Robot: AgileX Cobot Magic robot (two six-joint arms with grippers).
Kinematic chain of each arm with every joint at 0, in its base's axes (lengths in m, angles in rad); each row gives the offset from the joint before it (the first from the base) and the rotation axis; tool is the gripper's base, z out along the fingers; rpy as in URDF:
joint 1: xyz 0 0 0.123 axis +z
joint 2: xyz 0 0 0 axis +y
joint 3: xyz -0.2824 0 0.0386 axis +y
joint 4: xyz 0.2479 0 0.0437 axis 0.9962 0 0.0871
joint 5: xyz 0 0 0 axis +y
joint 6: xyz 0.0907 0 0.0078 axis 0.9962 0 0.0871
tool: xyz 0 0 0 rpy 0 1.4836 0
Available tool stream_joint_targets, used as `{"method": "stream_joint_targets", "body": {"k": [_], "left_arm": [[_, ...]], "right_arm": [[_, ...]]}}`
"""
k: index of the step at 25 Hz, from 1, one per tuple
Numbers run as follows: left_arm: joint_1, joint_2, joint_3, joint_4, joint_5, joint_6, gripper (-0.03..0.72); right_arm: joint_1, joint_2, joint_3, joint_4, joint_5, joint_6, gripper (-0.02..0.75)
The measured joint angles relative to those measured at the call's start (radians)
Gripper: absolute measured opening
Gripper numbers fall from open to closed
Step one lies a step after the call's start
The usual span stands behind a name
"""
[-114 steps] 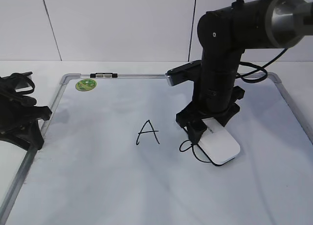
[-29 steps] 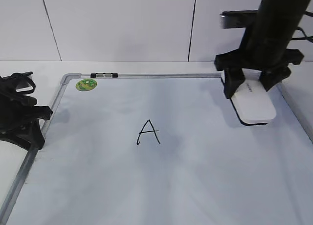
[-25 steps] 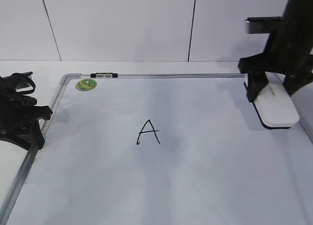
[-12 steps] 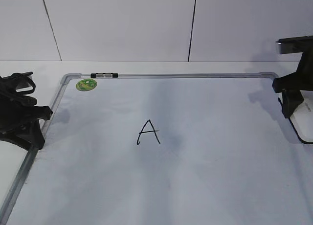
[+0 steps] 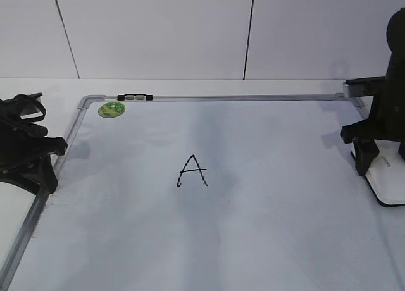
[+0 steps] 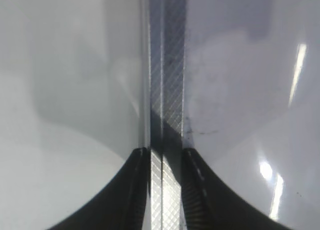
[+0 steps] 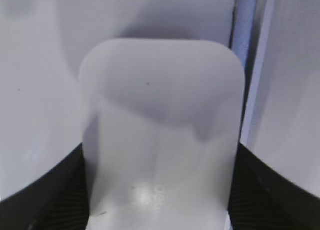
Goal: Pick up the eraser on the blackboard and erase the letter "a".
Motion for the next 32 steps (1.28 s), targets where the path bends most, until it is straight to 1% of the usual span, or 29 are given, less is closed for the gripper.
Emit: {"method": "stream_joint_targets", "body": {"k": [7,22,32], "left_arm": [[0.0,0.0,0.0,0.0,0.005,0.0,0.186],[0.0,0.0,0.0,0.0,0.009,0.0,0.194],[0.0,0.0,0.0,0.0,0.009,0.0,0.194]], "right_arm": [[-0.001,0.012,0.002,-0.01,-0.034,0.012,0.527],[-0.006,0.012,0.002,-0.046,-0.052,0.031,0.528],[-0.007,0.012,0.002,-0.048,-0.054,0.031,0.579]]}}
